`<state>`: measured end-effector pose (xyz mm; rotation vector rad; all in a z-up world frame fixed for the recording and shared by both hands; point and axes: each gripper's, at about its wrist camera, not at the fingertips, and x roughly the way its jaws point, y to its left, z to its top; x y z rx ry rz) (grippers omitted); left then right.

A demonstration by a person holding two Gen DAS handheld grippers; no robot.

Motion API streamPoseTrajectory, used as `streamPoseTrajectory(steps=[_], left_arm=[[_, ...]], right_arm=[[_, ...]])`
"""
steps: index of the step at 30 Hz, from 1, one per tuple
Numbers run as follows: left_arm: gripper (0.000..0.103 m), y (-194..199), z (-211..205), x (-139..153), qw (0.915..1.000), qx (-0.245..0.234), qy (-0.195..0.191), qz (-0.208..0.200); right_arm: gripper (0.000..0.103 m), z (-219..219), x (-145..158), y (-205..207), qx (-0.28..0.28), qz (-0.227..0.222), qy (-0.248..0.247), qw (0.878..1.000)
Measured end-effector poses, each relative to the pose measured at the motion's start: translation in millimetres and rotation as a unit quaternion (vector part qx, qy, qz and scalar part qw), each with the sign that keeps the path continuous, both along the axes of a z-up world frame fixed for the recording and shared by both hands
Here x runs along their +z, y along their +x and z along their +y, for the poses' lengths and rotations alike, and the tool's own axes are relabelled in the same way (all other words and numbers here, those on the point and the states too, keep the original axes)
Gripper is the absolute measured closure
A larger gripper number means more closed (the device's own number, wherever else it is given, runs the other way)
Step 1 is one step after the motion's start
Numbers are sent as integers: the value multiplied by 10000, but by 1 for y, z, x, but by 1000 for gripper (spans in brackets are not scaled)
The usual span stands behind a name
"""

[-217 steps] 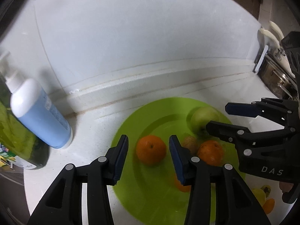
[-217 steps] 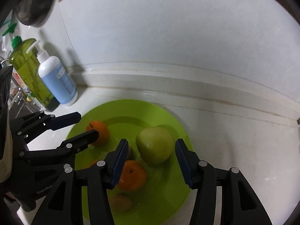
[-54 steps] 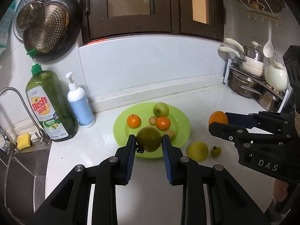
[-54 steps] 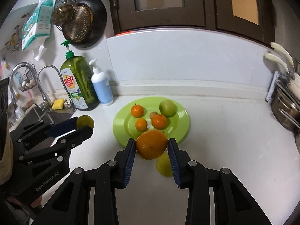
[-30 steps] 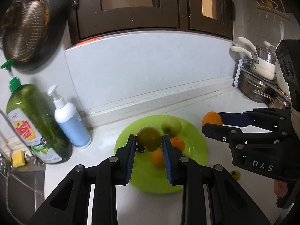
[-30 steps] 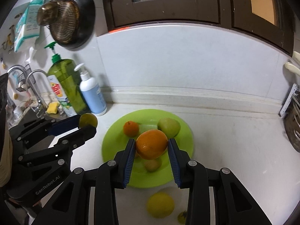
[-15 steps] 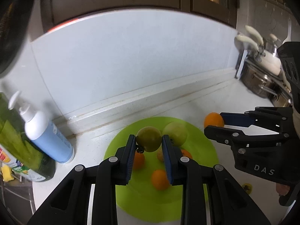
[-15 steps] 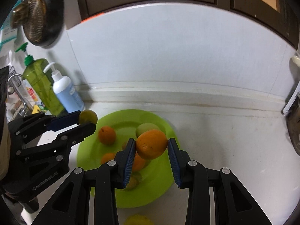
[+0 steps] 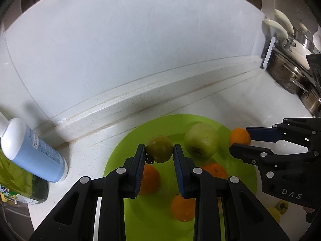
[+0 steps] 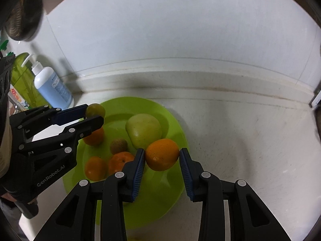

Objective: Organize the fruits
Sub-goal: 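Open the right gripper over the plate while the left gripper releases the green fruit, then move both open grippers toward the large yellow fruit and the green tomato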

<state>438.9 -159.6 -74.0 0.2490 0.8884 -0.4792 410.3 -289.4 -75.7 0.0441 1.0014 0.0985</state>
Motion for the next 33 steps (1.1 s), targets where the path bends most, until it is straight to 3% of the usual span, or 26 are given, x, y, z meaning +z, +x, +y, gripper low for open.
streamPoseTrajectory(steps=[12,16,33], left_arm=[[74,7,1,-6,10000,-2,30,86],[66,5,4,-3,10000,19,-23,50],[53,-39,19,39,9981,263,-84,-548]], right_arm=[[66,-2,-5,5,-33,72,39,10000],[65,-3,0,1,-16,-17,-12,10000],[64,5,45,-38,27,-609,-72,9981]])
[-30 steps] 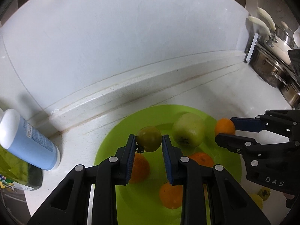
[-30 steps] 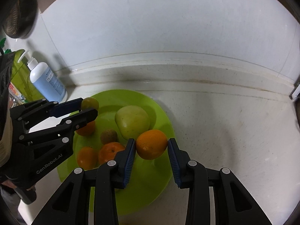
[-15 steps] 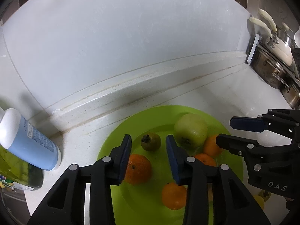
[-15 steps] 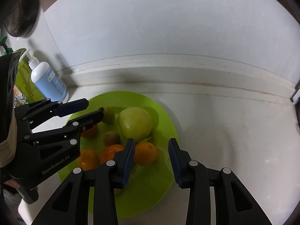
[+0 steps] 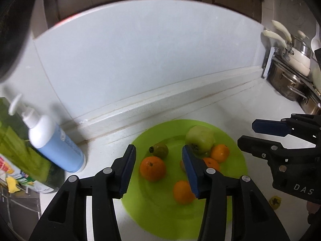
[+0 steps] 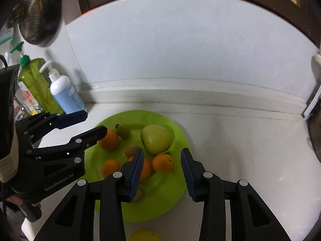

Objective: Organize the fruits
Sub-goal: 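Move both open grippers toward the large yellow fruit and the green tomato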

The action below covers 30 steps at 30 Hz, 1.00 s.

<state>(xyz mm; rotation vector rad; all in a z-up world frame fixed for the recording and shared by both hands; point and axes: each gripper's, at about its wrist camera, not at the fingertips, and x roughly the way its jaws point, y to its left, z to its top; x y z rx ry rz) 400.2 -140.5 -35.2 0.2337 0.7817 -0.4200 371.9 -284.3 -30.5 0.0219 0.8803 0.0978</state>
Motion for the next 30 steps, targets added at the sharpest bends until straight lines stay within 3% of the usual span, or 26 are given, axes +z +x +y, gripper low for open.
streamPoseTrajectory(steps=[4,7,16,30], left_arm=[[52,-17,6,13,9999,8,-95,-140],[50,-31,10,25,9994,-1,-186,-275],[38,-80,16,60,9965,-56,-400,-731],[28,-142,12,68,9942,-221,-446,-955]], right_arm=[[64,0,13,-17,-24,-176,14,9998],[58,-2,24,-33,-52,-305,38,9995],[50,-5,56,-83,-225,-904,-177,9955],[48,-10,66,-145,-299,-1210,-341,9916]])
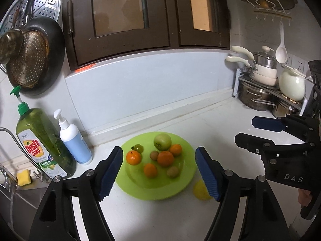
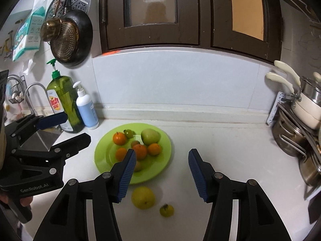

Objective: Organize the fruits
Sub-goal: 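Move both open grippers toward the large yellow fruit and the green tomato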

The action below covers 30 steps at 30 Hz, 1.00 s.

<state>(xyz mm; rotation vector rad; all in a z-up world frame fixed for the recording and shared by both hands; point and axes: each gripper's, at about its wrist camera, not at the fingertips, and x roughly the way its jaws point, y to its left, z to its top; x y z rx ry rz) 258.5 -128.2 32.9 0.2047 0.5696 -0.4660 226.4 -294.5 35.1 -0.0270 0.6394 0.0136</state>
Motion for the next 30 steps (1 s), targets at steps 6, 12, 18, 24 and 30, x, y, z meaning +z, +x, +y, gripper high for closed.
streamPoseTrajectory(steps=[6,12,18,24,30], left_arm=[[25,-21,-8,-12,9997,-144,159,-93],[24,-32,-15,-30,9993,-300,208,61],[24,-38,-22,-46,9985,-441,308,119],[24,-37,-31,-66,9958,-690,568,194],[25,-33,-37,-86,9924,-1007,671,234]], right_arm=[[48,-5,-11,-20,35,134,-118,9998],[48,-10,-24,-31,109,285,-284,9991],[48,-17,-43,-35,166,481,-171,9986],[48,-21,-70,-31,245,814,-127,9963],[48,-22,-94,-22,346,1130,-68,9930]])
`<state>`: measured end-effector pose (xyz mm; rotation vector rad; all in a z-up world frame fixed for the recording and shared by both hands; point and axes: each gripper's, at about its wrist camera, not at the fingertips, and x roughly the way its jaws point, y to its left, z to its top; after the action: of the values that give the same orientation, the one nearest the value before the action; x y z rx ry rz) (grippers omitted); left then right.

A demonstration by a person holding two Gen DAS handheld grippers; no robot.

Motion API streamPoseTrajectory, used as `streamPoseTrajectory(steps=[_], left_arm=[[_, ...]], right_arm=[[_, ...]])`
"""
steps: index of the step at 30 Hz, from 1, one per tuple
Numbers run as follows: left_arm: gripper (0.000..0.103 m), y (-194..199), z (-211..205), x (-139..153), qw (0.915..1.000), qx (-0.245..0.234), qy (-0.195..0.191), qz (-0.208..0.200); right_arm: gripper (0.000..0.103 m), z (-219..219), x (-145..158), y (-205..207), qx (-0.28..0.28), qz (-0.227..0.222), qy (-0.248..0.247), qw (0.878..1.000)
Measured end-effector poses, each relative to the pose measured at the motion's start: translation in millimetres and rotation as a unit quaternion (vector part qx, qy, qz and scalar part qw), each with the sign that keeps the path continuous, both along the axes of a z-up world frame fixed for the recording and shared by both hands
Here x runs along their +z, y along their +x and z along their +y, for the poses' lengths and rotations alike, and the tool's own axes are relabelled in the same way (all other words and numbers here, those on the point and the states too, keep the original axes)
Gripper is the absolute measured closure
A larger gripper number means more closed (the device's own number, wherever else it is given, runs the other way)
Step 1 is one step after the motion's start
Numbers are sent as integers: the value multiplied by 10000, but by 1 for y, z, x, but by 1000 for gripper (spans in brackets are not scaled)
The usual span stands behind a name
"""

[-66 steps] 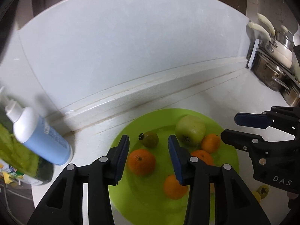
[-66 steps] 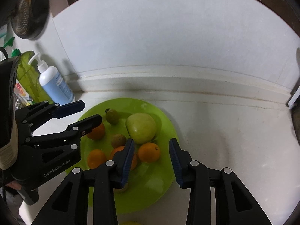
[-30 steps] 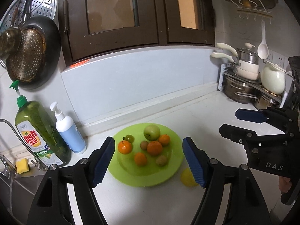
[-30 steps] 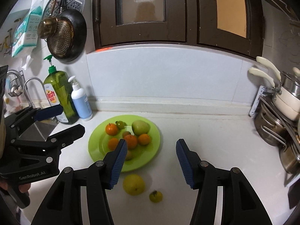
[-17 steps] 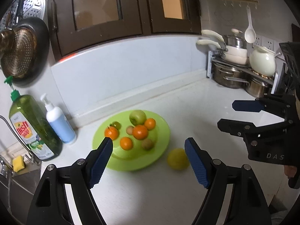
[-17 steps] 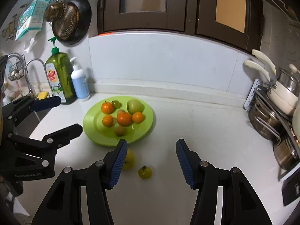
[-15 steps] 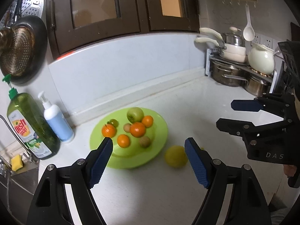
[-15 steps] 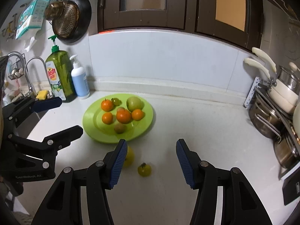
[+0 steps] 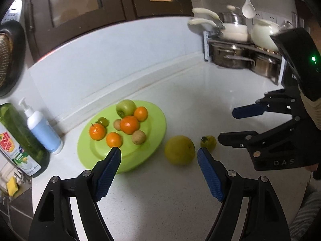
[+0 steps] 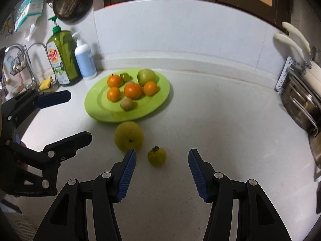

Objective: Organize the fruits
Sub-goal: 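Move both open grippers toward the large yellow fruit and the green tomato, then close the left gripper on the large yellow fruit while the right gripper grasps the green tomato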

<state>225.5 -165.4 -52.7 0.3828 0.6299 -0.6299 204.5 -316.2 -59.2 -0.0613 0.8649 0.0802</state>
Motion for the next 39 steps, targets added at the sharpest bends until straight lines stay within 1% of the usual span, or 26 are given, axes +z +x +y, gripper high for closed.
streamPoseTrajectory(steps=[2,6,11,12,14,16,18,20,24,27,34,36,39], left_arm=[[26,3,-2,-4,9999,-78,-10,91],[32,11,-7,-12,9996,-139,-10,246],[40,26,-13,-24,9981,-116,-90,604],[42,29,-14,-26,9974,-122,-121,702],[44,34,-16,-29,9953,-145,-227,935],[44,38,-17,-31,9933,-138,-342,1097],[48,41,-19,-32,9912,-136,-430,1242],[48,44,-21,-34,9890,-185,-481,1389],[52,48,-25,-39,9874,-185,-468,1500],[53,52,-26,-40,9855,-159,-533,1605],[55,57,-31,-43,9842,-200,-520,1680],[56,58,-33,-43,9833,-219,-528,1726],[56,58,-34,-43,9840,-202,-512,1693]], right_arm=[[48,0,-7,4,62,107,-4,9999],[48,-2,-17,11,127,257,34,9996],[48,-5,-27,19,87,394,124,9991],[48,-6,-29,21,69,422,141,9990],[48,-8,-31,24,41,452,189,9988],[49,-10,-33,28,10,501,282,9983],[49,-11,-34,30,6,515,328,9981],[49,-12,-35,32,9,524,357,9980],[53,-12,-39,36,46,566,418,9975],[55,-12,-42,39,50,623,486,9969],[65,-12,-45,41,67,682,580,9960],[66,-13,-45,41,49,698,577,9959],[71,-16,-47,41,21,746,646,9951]])
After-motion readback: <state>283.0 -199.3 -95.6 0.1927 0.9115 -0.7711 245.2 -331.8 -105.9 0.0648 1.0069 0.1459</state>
